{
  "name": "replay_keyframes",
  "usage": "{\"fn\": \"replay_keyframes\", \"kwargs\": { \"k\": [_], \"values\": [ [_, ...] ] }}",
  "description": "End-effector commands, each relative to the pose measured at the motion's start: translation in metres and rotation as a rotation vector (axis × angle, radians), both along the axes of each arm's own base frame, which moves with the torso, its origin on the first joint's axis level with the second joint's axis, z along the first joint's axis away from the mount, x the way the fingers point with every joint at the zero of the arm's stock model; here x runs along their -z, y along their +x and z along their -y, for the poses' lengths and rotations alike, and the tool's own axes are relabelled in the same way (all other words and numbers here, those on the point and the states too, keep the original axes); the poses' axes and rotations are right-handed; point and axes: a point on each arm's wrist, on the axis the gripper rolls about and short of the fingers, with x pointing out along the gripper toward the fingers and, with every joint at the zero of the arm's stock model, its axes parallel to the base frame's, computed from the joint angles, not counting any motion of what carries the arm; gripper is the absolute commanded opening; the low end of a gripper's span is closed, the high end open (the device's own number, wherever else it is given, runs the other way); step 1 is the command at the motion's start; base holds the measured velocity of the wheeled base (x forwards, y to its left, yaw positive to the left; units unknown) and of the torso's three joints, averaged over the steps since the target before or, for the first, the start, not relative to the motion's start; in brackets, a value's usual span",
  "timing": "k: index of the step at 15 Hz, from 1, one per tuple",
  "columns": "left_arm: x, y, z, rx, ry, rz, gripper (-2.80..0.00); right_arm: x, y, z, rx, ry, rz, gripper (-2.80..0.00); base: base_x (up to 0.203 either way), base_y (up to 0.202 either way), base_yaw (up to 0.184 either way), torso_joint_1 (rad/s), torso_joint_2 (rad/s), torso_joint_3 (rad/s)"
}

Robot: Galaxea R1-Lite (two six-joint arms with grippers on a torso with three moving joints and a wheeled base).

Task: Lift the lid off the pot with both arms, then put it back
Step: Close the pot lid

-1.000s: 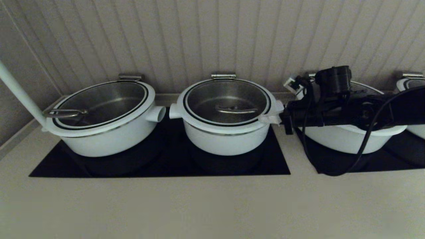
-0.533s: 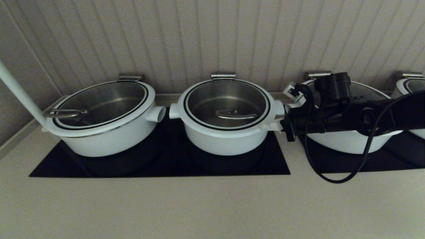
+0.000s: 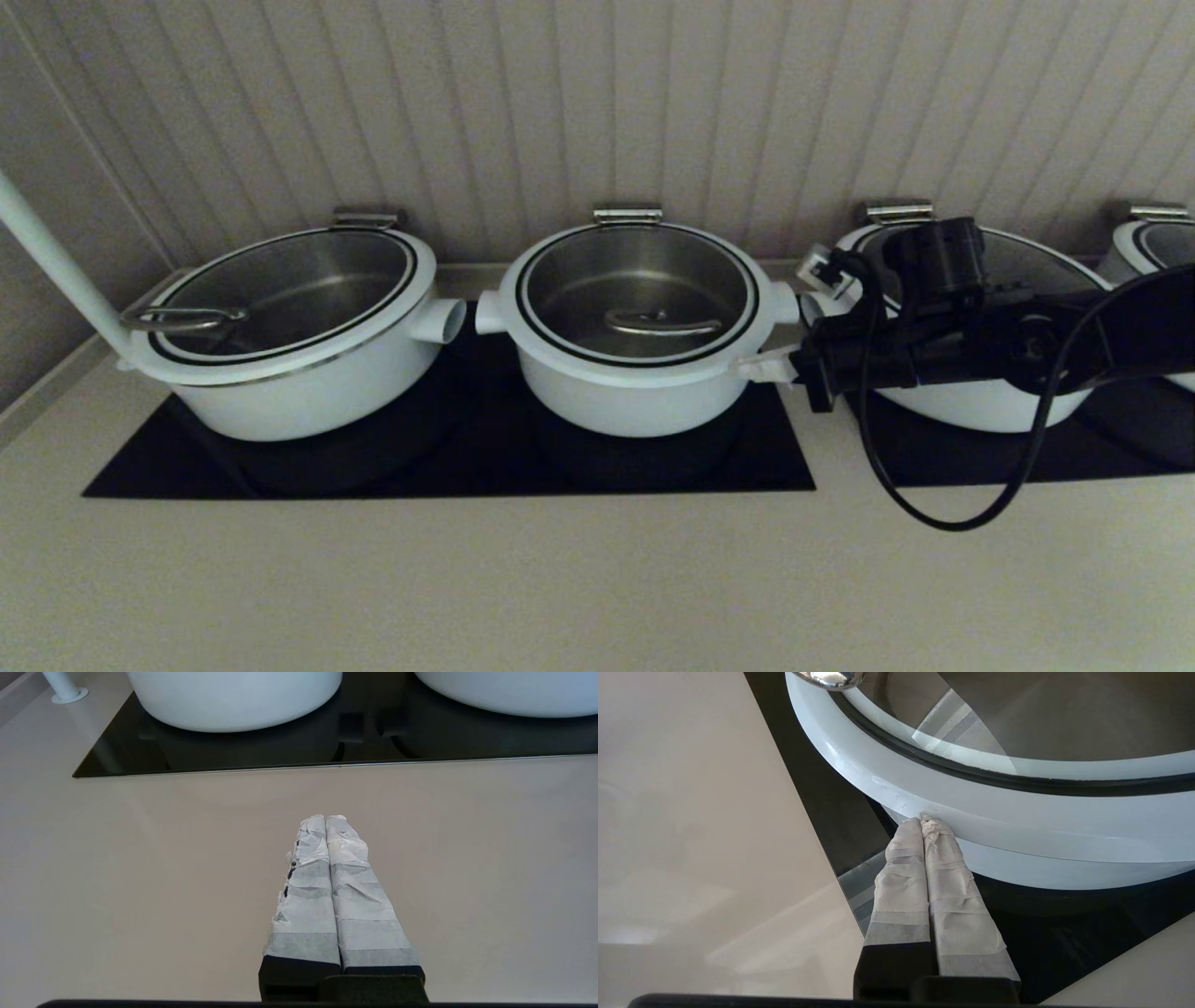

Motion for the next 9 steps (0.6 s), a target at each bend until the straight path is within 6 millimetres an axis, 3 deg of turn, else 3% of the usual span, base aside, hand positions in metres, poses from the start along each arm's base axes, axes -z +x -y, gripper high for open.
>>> {"fn": "replay_keyframes", "kwargs": {
  "k": [1, 9],
  "values": [
    [0.0, 0.0, 0.0, 0.0, 0.0, 0.0, -2.8, 0.001, 0.0, 0.0, -0.003, 0.0, -0.001, -2.8, 0.0, 0.0, 0.0, 0.0, 0.0, 0.0],
    [0.0, 0.0, 0.0, 0.001, 0.0, 0.0, -2.8, -0.009, -0.014, 0.006, -0.001, 0.001, 0.017, -2.8, 0.0, 0.0, 0.0, 0.0, 0.0, 0.0]
  ]
}}
